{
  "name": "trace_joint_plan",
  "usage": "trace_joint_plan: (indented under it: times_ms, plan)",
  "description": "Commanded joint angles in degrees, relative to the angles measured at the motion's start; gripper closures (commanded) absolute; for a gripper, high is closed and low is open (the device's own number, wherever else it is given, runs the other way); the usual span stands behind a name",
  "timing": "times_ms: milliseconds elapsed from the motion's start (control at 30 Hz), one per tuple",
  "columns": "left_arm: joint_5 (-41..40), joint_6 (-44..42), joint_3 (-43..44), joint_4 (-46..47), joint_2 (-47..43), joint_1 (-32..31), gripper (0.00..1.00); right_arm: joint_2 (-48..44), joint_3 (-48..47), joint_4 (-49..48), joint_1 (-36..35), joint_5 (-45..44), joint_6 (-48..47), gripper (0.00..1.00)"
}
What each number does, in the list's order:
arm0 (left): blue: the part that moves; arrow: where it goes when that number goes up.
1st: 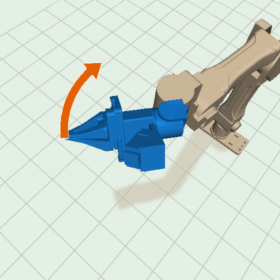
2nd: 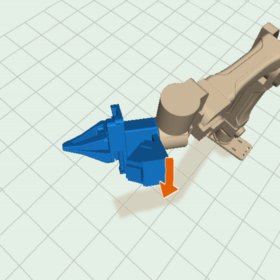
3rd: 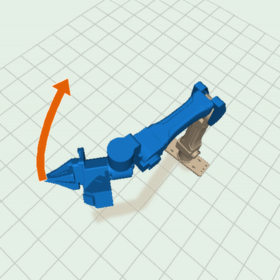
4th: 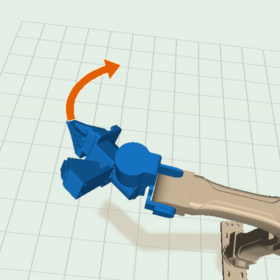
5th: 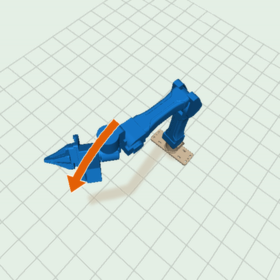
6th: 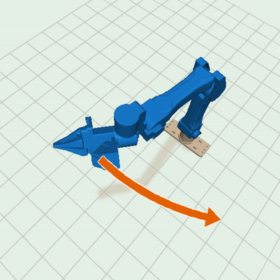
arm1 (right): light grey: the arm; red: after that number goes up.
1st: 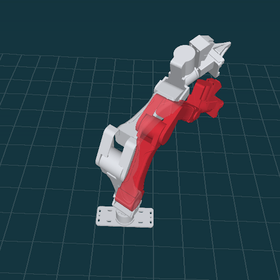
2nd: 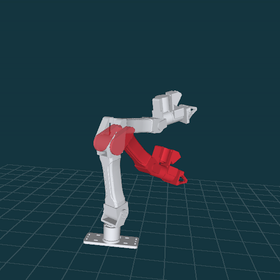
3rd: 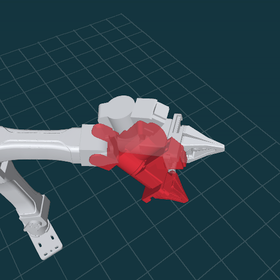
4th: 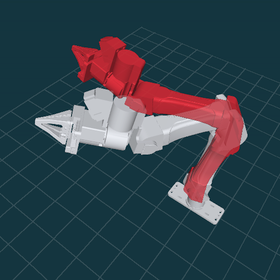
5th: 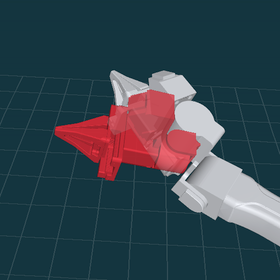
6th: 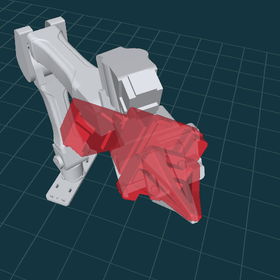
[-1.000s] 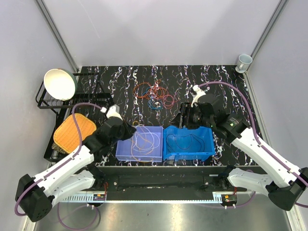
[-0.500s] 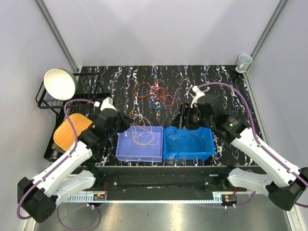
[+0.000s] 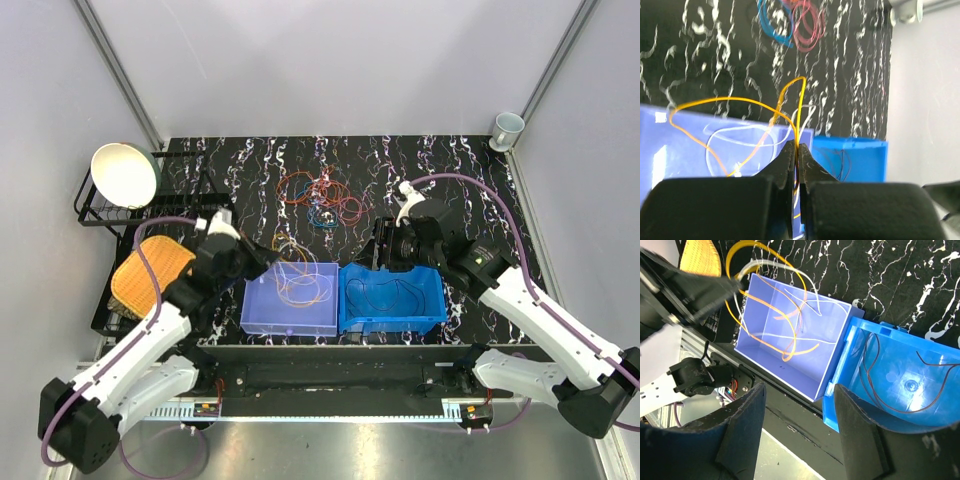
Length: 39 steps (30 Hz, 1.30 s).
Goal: Untangle the cables
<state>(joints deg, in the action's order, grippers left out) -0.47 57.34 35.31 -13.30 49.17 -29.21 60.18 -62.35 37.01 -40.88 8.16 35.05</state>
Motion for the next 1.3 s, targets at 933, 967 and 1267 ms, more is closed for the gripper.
trace_joint_plan:
  times_ms: [933,967,1267]
  plan:
    - [-10.16,-1.26,-0.27,-13.74,-5.48,-3.13,0.25,-0.68,1.44,-3.97,-0.07,1.33,1.43,0.38]
    - [-11.12,-1.62,1.06,-15.16,-5.49,-3.22,0.24,-0.59,1.44,-3.97,0.01,1.33,1.43,0.38]
    - [-16.05,-8.20,12.41,-23.26,-2.07,-5.33,0.28,-0.24,1.53,-4.49,0.01,1.42,1.34,0.37]
